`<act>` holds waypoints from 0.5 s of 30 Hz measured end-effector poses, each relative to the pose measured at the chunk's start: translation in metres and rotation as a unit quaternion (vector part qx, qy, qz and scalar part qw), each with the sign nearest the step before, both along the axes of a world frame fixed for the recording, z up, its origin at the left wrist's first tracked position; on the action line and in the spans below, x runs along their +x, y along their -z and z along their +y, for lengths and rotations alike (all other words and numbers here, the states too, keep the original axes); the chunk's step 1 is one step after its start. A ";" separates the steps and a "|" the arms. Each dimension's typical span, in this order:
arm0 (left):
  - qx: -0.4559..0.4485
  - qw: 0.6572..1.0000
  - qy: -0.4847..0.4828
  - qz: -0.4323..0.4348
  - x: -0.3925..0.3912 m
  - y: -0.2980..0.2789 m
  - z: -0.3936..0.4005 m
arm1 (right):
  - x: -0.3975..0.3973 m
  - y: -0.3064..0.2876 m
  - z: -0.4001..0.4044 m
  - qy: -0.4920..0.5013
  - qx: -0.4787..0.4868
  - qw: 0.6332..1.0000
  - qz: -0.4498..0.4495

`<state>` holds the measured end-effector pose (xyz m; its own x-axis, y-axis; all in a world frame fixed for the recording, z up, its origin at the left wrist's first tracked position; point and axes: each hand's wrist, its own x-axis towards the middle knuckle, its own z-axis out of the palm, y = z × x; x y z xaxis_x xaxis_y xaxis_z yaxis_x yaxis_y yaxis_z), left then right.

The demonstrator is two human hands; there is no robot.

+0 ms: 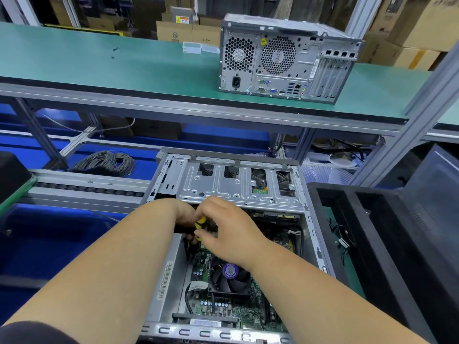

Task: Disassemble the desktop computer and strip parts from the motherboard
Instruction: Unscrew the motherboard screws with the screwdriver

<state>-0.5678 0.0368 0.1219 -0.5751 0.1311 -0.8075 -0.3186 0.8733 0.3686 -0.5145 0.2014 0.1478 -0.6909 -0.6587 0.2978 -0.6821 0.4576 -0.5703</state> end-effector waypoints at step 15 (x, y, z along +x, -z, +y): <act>-0.001 1.000 -0.012 -0.026 0.002 -0.007 0.002 | -0.002 0.001 -0.001 0.017 0.016 1.000 -0.015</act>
<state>-0.5657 0.0386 0.1291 -0.5358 0.1157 -0.8364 -0.3584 0.8657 0.3494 -0.5164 0.2003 0.1472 -0.7209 -0.6439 0.2563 -0.6491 0.4977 -0.5753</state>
